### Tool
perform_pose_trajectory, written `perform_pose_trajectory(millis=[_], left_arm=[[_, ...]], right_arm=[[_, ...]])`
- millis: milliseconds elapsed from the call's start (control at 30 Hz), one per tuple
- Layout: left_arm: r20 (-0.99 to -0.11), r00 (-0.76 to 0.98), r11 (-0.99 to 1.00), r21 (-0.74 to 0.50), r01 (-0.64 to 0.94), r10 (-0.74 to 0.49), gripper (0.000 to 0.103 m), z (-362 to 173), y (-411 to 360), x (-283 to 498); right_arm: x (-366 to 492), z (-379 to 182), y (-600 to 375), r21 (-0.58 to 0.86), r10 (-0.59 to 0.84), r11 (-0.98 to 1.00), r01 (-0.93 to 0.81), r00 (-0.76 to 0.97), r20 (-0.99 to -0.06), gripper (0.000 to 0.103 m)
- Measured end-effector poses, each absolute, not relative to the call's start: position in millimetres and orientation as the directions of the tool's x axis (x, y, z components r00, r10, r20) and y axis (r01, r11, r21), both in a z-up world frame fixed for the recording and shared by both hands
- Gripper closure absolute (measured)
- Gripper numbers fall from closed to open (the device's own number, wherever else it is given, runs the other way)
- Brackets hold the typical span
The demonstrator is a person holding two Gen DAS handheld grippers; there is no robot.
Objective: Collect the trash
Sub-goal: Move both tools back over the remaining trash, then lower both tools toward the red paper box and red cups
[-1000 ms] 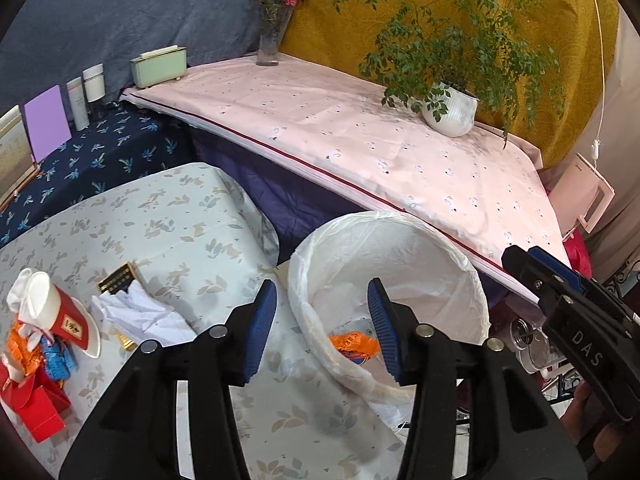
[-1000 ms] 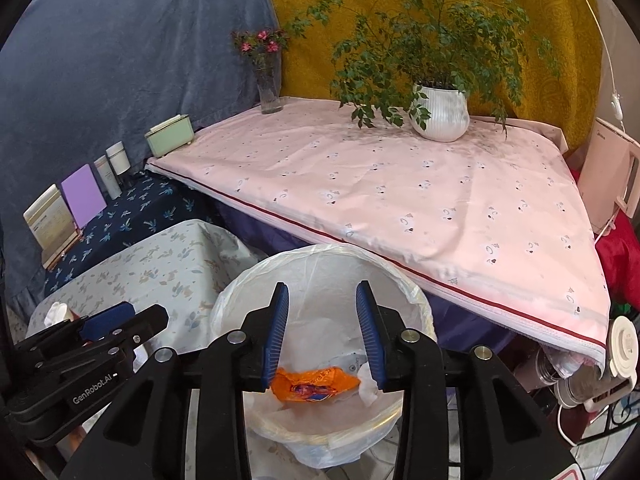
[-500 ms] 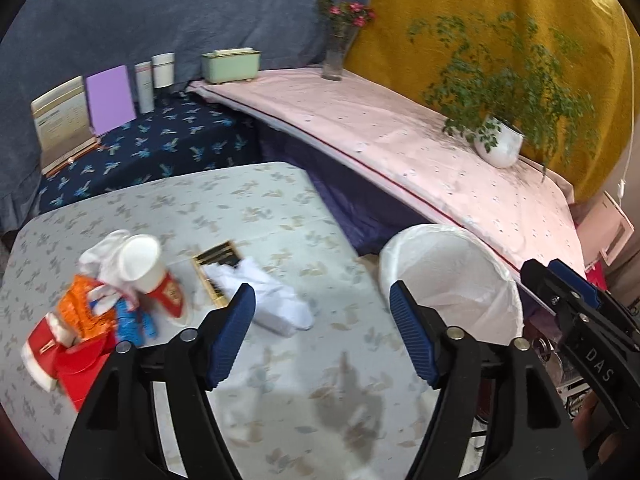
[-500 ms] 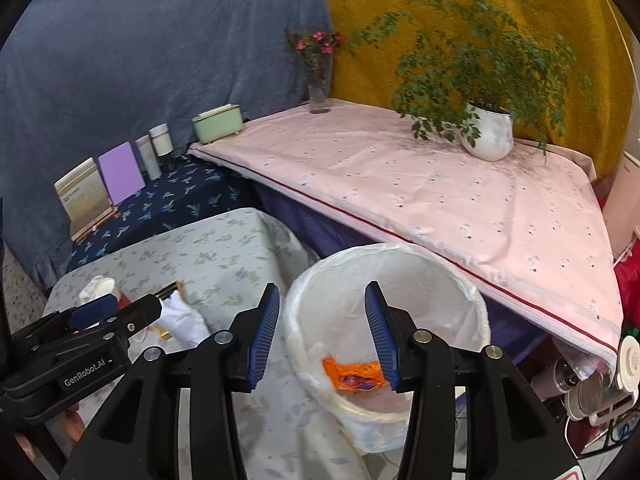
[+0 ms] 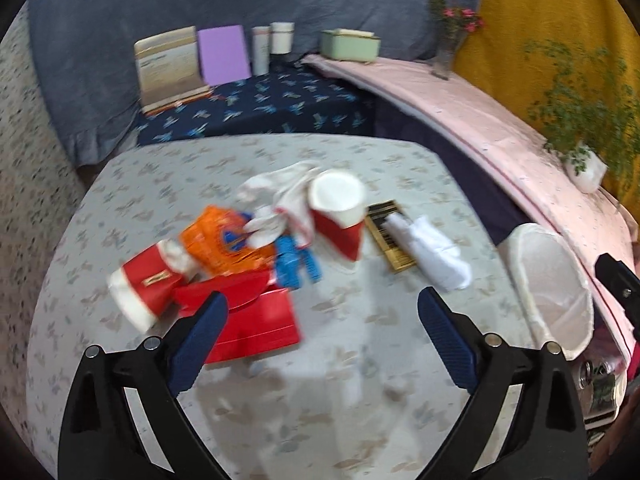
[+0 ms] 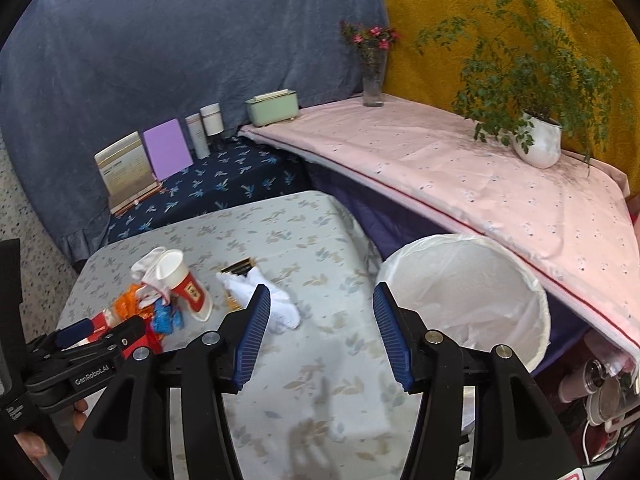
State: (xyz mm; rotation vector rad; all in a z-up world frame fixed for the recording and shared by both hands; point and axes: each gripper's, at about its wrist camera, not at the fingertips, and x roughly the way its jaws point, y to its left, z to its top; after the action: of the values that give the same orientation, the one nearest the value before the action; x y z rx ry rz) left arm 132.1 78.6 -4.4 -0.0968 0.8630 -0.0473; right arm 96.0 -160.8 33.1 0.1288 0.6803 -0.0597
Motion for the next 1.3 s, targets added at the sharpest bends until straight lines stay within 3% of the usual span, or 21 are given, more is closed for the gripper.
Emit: perform_pose_trajectory(millis=[433,967,1300], left_arm=[[-0.81,0.586,0.981,-0.109,-0.161,0.006,0.012,-50,126,130],[-0.842,0.537,0.984,-0.054,-0.169,0.046,0.011,-74,113,162],[-0.842,0.539,0.988,-0.089,-0.123,-0.009,0.028,-68,114,161]], right_arm=[[104,3,-110,0.113,0.055,0.993,0.029,0.732,-0.679,0.051],[138,-16,-90,0.118,0.088,0.993,-0.005,0.699,-0.709,0.051],[163,-29,-70,0.122,0.124,0.991,-0.051,0.675,-0.727,0.051]])
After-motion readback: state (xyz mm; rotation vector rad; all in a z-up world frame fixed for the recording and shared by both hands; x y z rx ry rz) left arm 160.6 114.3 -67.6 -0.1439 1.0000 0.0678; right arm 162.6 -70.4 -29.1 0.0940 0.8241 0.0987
